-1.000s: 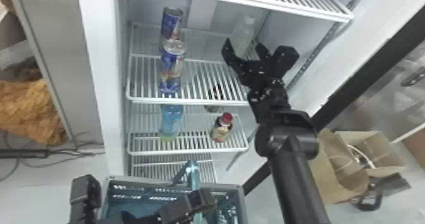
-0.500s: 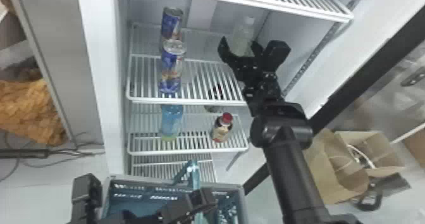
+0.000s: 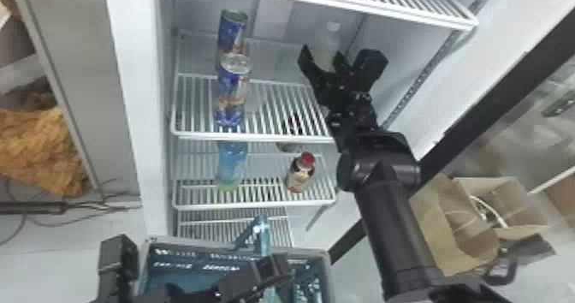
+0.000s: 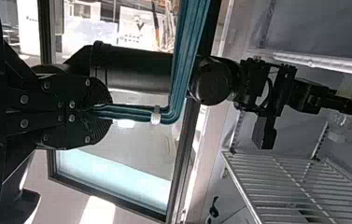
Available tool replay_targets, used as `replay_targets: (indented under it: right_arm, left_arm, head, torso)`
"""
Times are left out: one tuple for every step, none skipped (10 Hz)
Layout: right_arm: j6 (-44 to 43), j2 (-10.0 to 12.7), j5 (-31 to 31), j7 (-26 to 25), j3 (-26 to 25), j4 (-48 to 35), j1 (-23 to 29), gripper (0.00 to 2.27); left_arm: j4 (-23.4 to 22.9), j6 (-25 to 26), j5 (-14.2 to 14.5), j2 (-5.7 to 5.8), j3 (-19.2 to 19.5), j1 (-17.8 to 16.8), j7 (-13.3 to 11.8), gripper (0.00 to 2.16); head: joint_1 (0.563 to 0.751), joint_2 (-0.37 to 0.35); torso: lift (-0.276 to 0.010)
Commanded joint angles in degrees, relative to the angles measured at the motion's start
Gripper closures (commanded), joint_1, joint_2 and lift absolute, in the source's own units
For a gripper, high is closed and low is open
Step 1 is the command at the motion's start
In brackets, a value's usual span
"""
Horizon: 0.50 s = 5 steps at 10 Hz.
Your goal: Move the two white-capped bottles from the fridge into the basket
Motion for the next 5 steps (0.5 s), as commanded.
replay_targets:
  right_arm:
    - [0.23,-0.11,0.08,-0.01,-0.07,0.13,0.01,0.78]
    - [0.23,-0.11,-0.04,-0.01,-0.07,-0.01,0.15,0.82]
    - [0.09,-0.11,-0.04,-0.01,-0.07,-0.44,0.43,0.83]
    - [-0.05,-0.2,0.08,-0.1,-0.07,-0.86,0.72,0.83]
    - [-0.19,-0.2,0.08,-0.19,-0.07,-1.7,1.14,0.83]
  left_arm:
    - [0.03,0.0,0.0,0.09,-0.02,0.13,0.0,1.18]
    - [0.03,0.0,0.12,0.17,-0.13,0.13,0.0,1.18]
    - [0.03,0.0,0.23,0.17,-0.24,-0.01,0.0,1.19]
    - [0.03,0.0,0.23,0.17,-0.24,0.13,0.0,1.18]
    - [0.03,0.0,0.23,0.17,-0.24,0.13,0.0,1.19]
  head:
    - [0.695,-0.35]
    - [0.695,-0.35]
    - [0.695,-0.35]
    - [0.695,-0.35]
    - [0.695,-0.35]
  torso:
    - [0.0]
    - [0.0]
    - [0.0]
    - [0.0]
    - [0.0]
